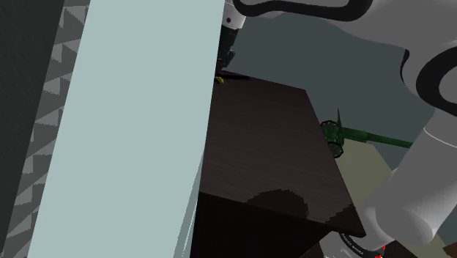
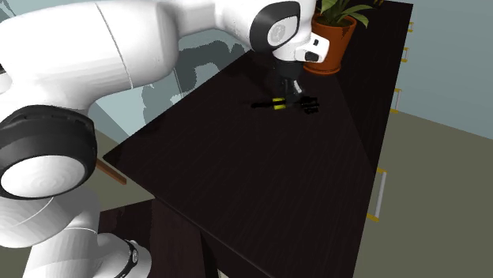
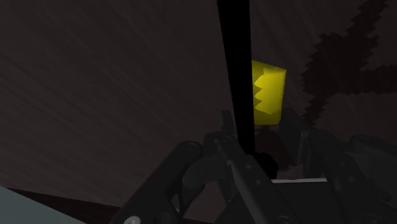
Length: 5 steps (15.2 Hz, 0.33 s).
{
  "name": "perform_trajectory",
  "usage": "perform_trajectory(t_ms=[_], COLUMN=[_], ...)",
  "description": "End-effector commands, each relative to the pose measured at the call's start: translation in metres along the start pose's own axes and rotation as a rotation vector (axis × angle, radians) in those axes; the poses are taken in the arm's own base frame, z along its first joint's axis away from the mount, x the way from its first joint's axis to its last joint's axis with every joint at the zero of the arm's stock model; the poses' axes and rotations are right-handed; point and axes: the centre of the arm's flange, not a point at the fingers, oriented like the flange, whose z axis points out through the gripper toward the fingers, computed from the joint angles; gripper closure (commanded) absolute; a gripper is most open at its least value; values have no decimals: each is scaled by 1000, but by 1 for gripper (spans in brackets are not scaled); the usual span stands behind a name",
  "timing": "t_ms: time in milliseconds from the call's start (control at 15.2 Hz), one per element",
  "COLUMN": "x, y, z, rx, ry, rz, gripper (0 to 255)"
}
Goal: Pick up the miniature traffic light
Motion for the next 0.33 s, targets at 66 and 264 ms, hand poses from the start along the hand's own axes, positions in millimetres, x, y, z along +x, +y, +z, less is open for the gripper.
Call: perform_trajectory(t_ms=[66, 264], x=[2, 3], y=[-1, -1], z=[-15, -21], rx=[0, 0], ry=[0, 0], rz=[0, 0], gripper=[255, 255])
